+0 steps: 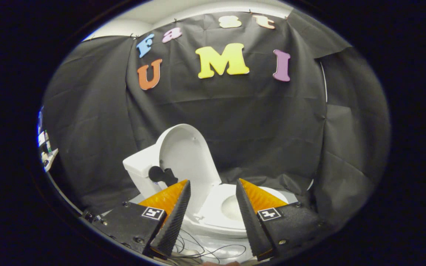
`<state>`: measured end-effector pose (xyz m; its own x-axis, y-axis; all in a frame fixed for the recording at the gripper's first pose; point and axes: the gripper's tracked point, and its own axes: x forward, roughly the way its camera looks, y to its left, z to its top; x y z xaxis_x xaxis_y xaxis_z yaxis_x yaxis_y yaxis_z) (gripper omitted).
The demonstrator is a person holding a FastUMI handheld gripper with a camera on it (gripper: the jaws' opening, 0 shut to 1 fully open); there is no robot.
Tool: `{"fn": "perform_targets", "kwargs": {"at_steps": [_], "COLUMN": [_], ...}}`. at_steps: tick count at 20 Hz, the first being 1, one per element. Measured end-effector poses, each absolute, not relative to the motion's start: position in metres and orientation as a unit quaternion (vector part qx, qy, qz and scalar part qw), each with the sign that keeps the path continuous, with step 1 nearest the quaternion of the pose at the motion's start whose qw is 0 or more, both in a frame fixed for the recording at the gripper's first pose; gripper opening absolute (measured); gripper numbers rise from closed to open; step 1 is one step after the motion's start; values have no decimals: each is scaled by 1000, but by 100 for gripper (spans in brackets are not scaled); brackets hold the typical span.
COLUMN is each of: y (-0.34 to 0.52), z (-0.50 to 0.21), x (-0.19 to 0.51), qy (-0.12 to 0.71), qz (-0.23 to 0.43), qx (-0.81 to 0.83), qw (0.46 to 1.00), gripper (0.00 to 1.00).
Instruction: Open the toilet lid.
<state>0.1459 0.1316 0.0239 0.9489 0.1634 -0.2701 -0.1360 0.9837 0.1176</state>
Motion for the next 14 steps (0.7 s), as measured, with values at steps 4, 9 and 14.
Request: {"fn": "perform_targets", "kwargs": {"at_steps": [4, 9, 14], "y": [109, 68, 38], "z": [35, 60, 61], "x": [127, 104, 75], "qy": [94, 39, 15], "qz": [76, 64, 54], "qx": [40, 22, 17], "qw": [992, 997, 998], "gripper": [78, 78, 78]}}
